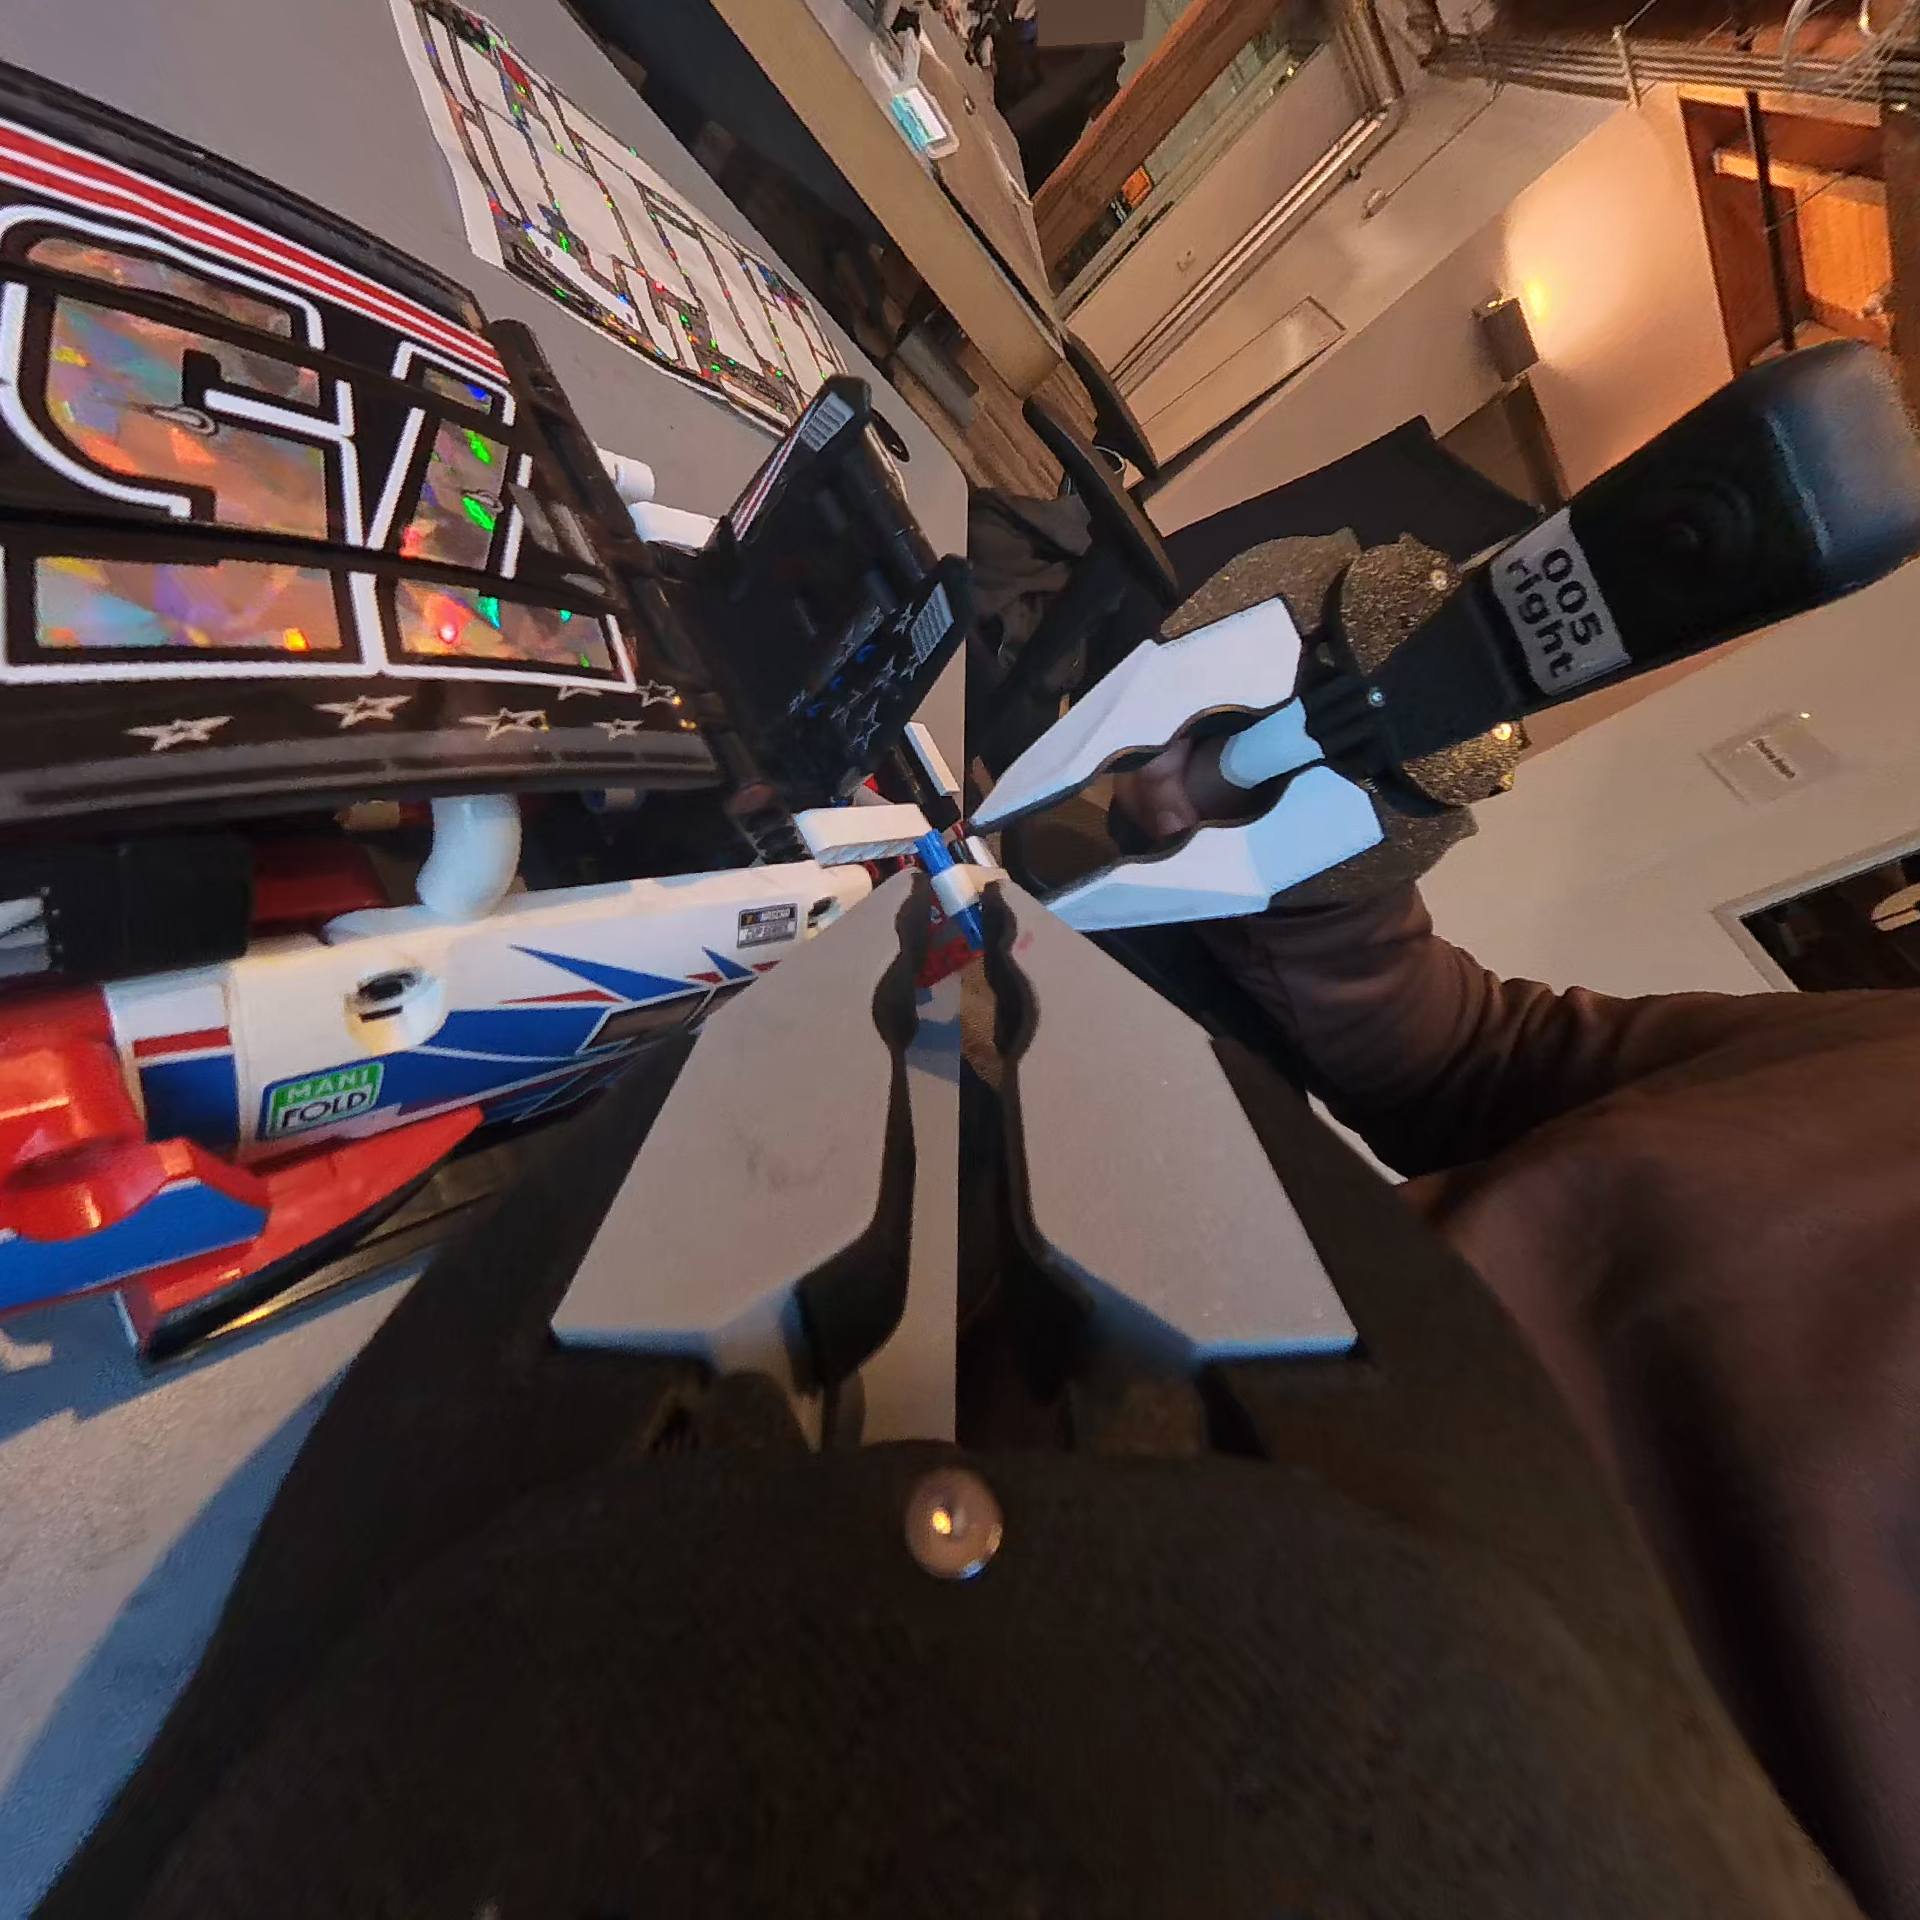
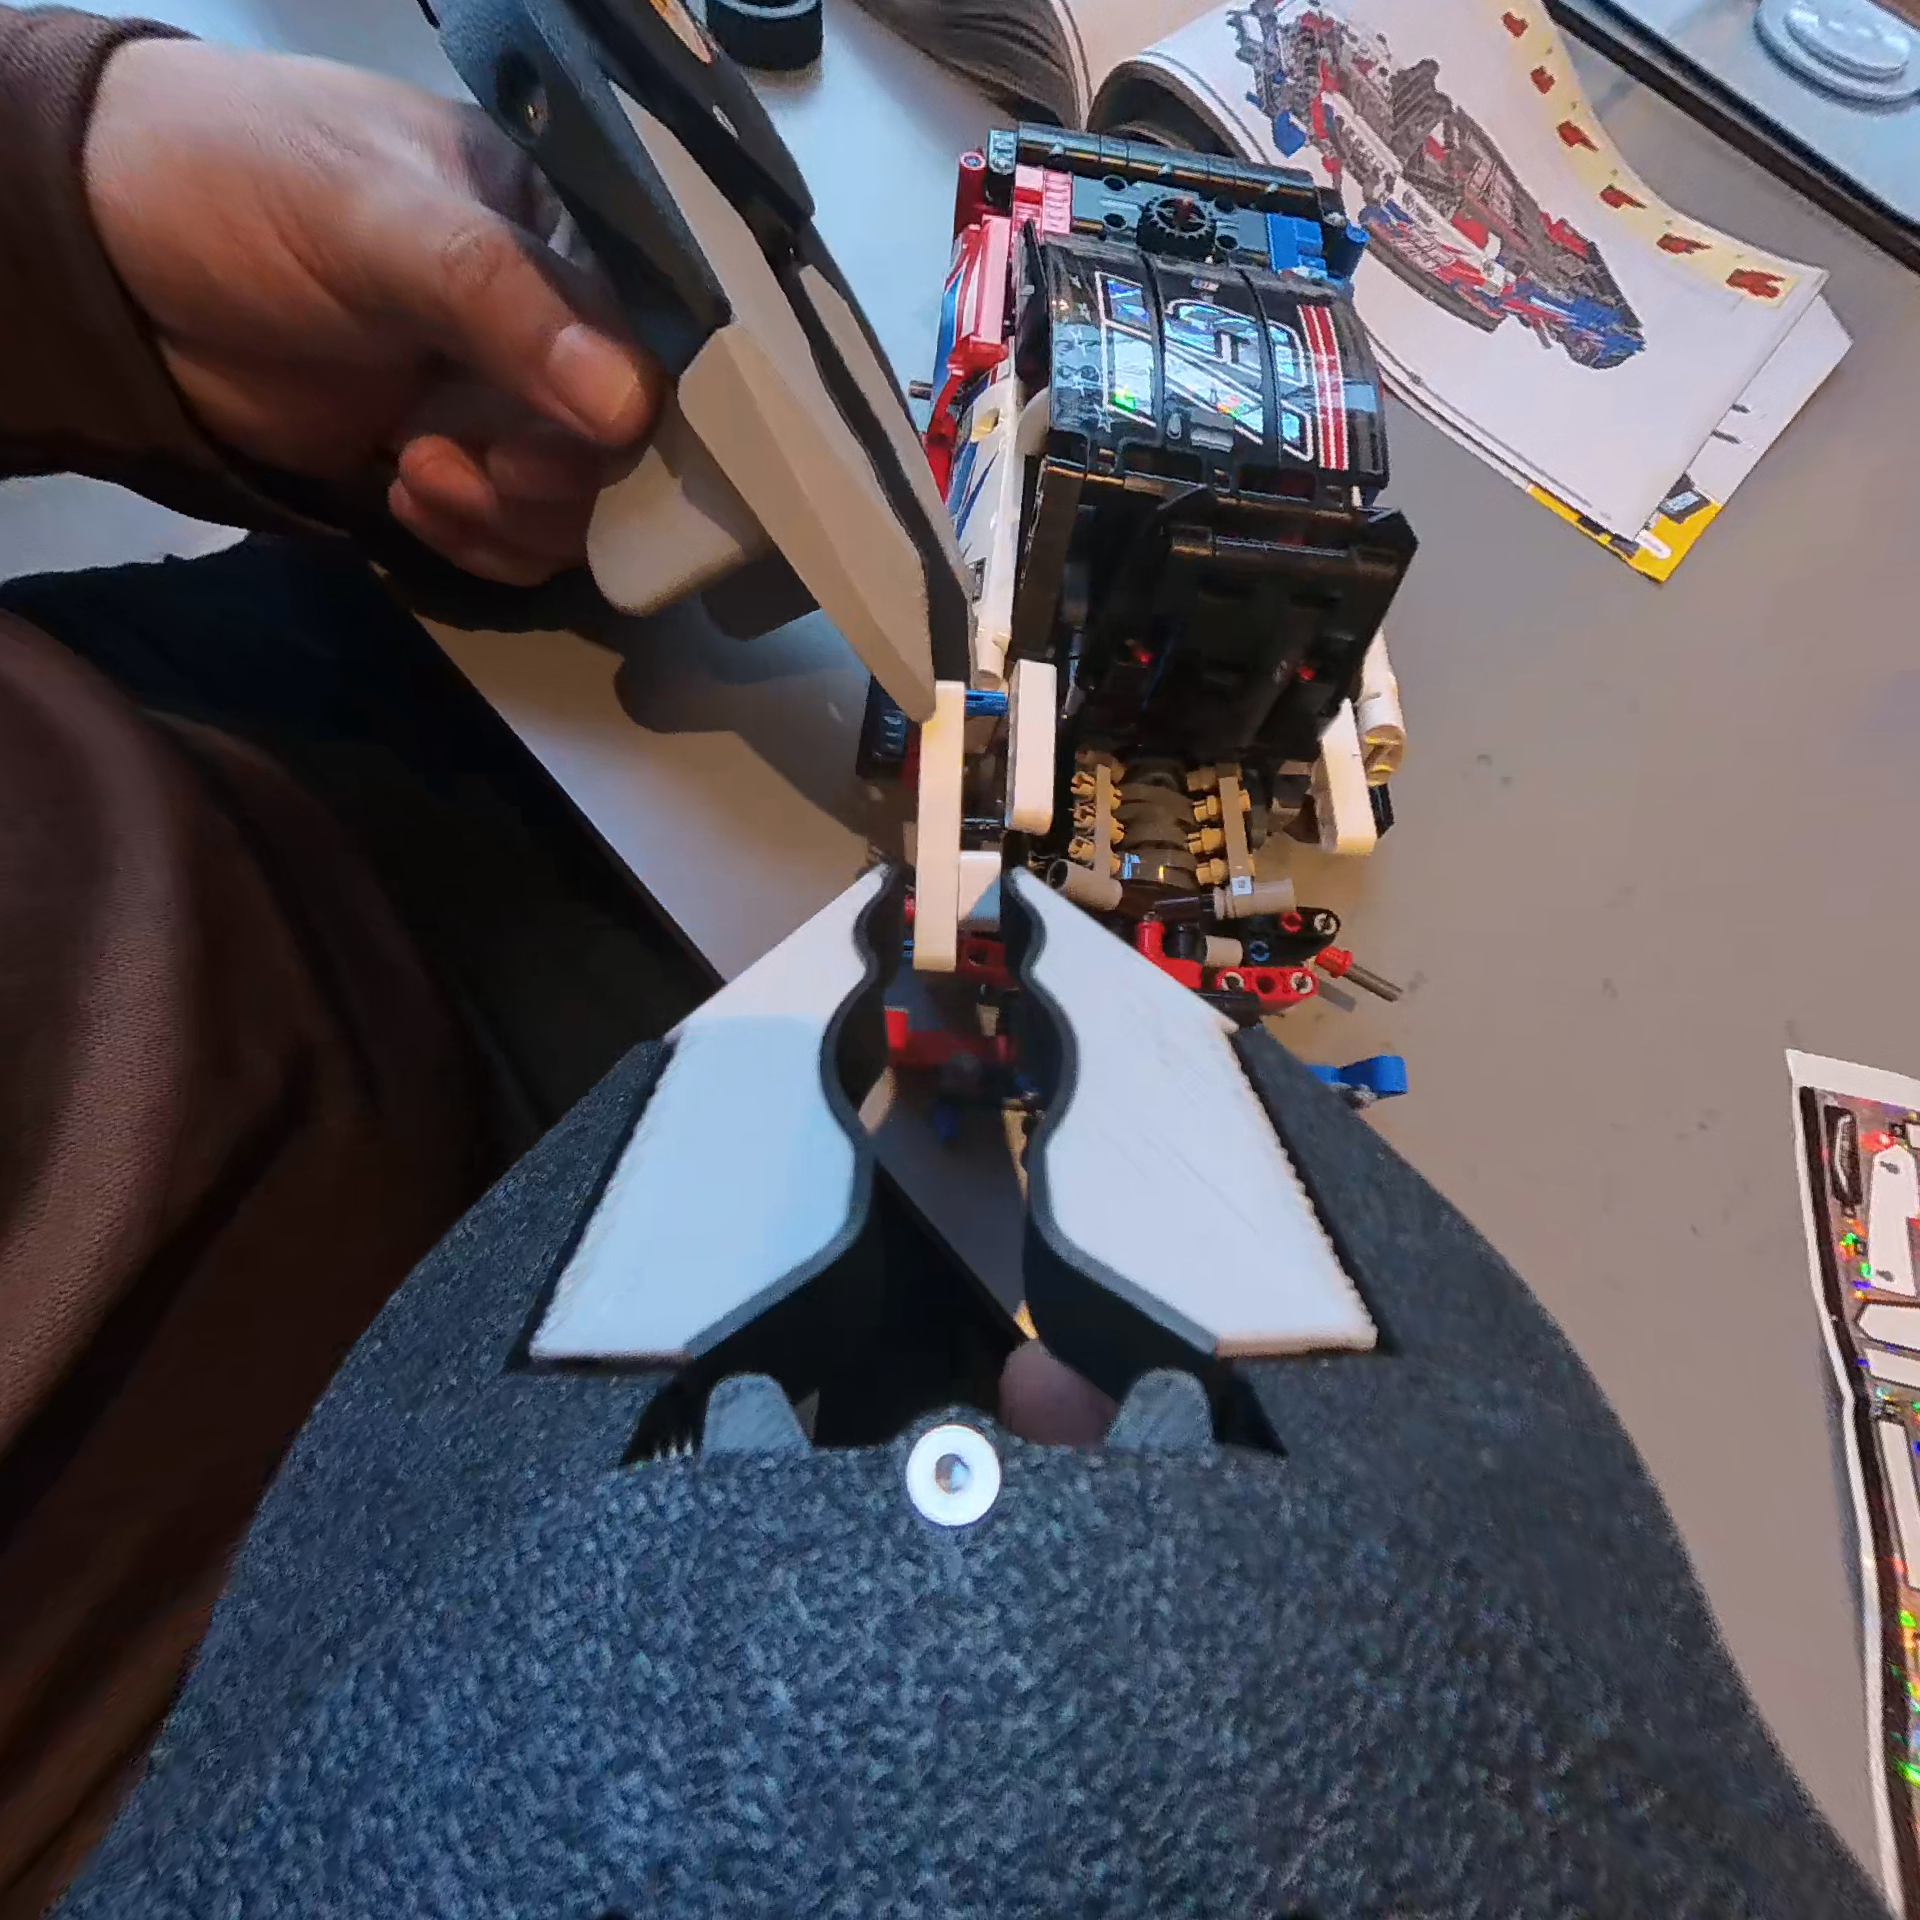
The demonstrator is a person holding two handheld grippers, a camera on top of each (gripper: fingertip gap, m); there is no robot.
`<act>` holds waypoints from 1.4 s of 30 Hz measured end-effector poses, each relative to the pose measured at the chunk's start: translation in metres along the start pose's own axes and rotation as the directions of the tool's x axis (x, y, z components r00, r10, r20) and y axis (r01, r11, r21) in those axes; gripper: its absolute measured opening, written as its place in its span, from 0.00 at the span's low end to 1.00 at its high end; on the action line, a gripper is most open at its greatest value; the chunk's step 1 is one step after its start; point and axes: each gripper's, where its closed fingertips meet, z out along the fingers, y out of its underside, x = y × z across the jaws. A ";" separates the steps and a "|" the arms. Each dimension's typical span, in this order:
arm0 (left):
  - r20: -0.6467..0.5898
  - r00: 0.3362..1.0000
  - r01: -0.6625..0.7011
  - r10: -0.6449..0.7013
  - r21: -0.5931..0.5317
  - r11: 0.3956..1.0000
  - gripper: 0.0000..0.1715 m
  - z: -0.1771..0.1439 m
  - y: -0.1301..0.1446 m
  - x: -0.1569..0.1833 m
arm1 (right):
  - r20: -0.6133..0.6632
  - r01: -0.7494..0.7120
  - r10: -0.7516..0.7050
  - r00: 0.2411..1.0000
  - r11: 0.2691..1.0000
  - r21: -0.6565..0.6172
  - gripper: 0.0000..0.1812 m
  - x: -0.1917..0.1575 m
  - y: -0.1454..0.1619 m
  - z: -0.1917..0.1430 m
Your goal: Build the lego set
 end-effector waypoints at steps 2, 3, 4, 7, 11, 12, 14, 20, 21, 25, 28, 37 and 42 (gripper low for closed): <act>-0.008 1.000 0.010 -0.010 0.002 1.000 0.04 -0.001 0.000 0.000 | 0.006 -0.003 0.003 1.000 1.000 -0.003 0.09 -0.001 -0.001 0.000; -0.013 1.000 0.013 -0.013 0.002 1.000 0.04 -0.001 0.000 0.001 | 0.007 -0.003 0.003 1.000 1.000 -0.005 0.09 -0.001 -0.001 -0.001; -0.014 1.000 0.016 -0.016 0.001 1.000 0.04 -0.001 0.000 0.001 | 0.005 -0.002 0.002 1.000 1.000 -0.009 0.09 -0.001 -0.002 -0.001; -0.016 1.000 0.021 -0.021 0.010 1.000 0.04 -0.002 -0.001 0.001 | -0.011 0.013 -0.013 1.000 1.000 -0.007 0.16 0.001 -0.005 -0.003; -0.030 0.999 0.036 -0.035 0.025 0.999 0.04 -0.004 -0.003 0.001 | -0.015 0.024 -0.025 1.000 0.999 -0.036 0.13 0.000 -0.002 0.000; -0.029 0.999 0.036 -0.035 0.024 0.999 0.04 -0.004 -0.003 0.001 | -0.012 0.022 -0.023 1.000 0.999 -0.048 0.13 -0.001 -0.002 0.001; -0.029 0.999 0.034 -0.033 0.027 0.999 0.04 -0.005 -0.003 0.002 | -0.006 0.030 -0.031 1.000 0.997 -0.069 0.11 -0.003 -0.002 0.002; 0.000 0.999 0.036 -0.037 0.010 0.999 0.04 -0.005 -0.003 -0.004 | -0.021 0.057 -0.061 0.998 0.988 -0.141 0.11 -0.001 -0.003 0.002; 0.008 1.000 0.021 -0.021 0.003 1.000 0.04 -0.005 -0.003 -0.004 | -0.013 0.054 -0.056 0.998 0.987 -0.148 0.11 -0.002 -0.003 0.002; 0.083 0.990 -0.113 0.114 -0.020 0.993 0.12 -0.014 -0.006 -0.004 | -0.002 0.039 -0.040 0.999 0.981 -0.190 0.11 -0.002 -0.002 0.000; 0.199 0.911 -0.338 0.361 -0.142 0.930 0.19 -0.025 -0.007 -0.005 | 0.006 0.041 -0.041 0.999 0.974 -0.224 0.11 -0.001 0.000 0.000; 0.046 0.463 -0.758 0.885 -0.497 0.422 0.18 -0.021 -0.012 0.003 | 0.030 0.056 -0.049 0.998 0.935 -0.350 0.11 0.000 0.000 0.002; -0.018 0.480 -0.721 0.877 -0.578 0.382 0.20 -0.007 -0.003 -0.011 | 0.038 0.026 -0.012 0.999 0.924 -0.381 0.11 0.000 0.000 0.004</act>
